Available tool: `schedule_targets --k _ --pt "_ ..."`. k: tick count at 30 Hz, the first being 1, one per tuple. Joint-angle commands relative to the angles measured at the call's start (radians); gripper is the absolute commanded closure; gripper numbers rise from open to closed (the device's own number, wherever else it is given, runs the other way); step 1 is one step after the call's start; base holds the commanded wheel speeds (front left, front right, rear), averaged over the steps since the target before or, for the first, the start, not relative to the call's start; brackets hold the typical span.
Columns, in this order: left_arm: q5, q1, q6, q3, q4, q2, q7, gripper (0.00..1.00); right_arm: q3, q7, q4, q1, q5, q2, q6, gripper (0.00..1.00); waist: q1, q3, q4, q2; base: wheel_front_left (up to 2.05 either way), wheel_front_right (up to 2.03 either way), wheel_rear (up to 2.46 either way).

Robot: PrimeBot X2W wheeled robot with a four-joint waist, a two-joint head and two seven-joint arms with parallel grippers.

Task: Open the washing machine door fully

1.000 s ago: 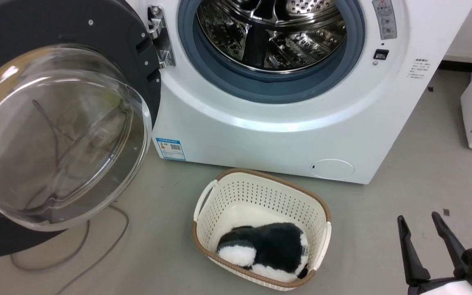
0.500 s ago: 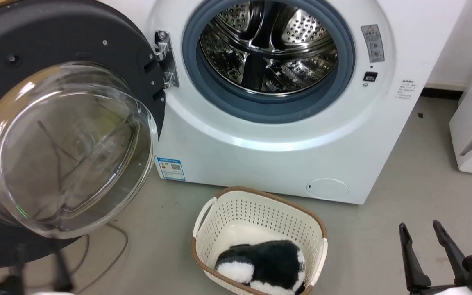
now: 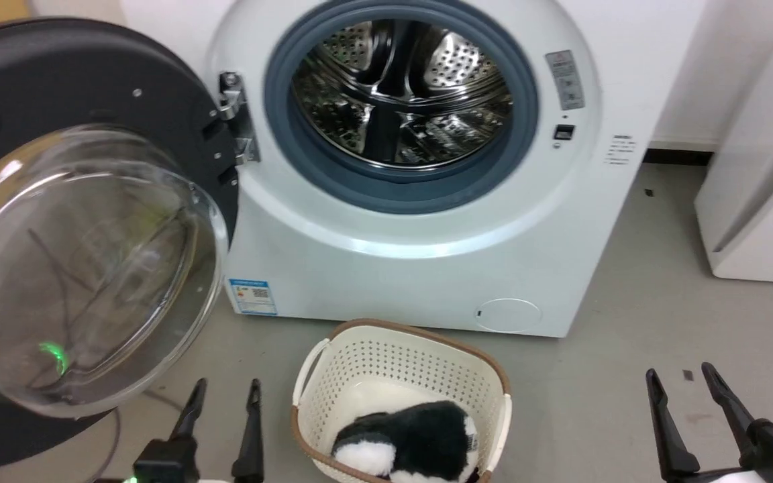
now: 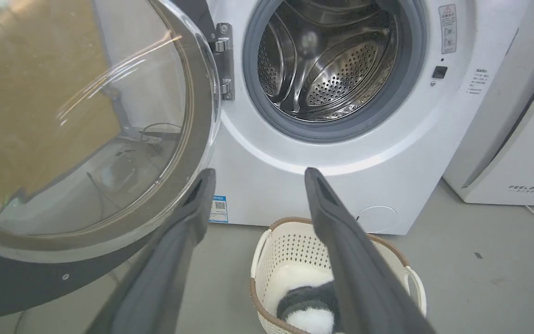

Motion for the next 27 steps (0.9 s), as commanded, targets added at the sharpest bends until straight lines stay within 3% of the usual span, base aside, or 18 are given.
schedule_targets --k 1,12,25,26,27 --pt "0.008 -0.022 -0.007 -0.008 0.003 -0.003 0.006 0.0 0.001 0.004 -0.007 0.016 -0.012 0.004 0.005 0.0 0.0 -0.006 -0.019 -0.0001 0.0 0.0 0.0" --pt "-0.013 -0.065 -0.012 -0.021 0.041 -0.004 0.023 0.0 -0.003 0.021 -0.019 0.039 -0.023 0.004 0.005 0.0 0.0 -0.015 -0.077 -0.0001 0.0 0.0 0.0" --pt "-0.029 -0.059 -0.001 -0.029 0.054 -0.004 0.029 0.0 0.001 0.013 -0.016 0.034 -0.008 0.004 0.005 0.0 0.0 -0.011 -0.079 -0.0001 0.0 0.0 0.0" --pt "-0.026 -0.056 -0.004 -0.028 0.052 -0.004 0.029 1.0 0.0 0.017 -0.015 0.027 -0.015 0.0 -0.001 1.0 0.0 -0.011 -0.08 -0.0001 0.0 0.0 0.0" --pt "-0.026 -0.056 -0.004 -0.027 0.052 -0.005 0.03 1.0 0.0 0.017 -0.015 0.027 -0.015 0.0 -0.001 1.0 0.0 -0.011 -0.08 -0.0001 0.0 0.0 0.0"
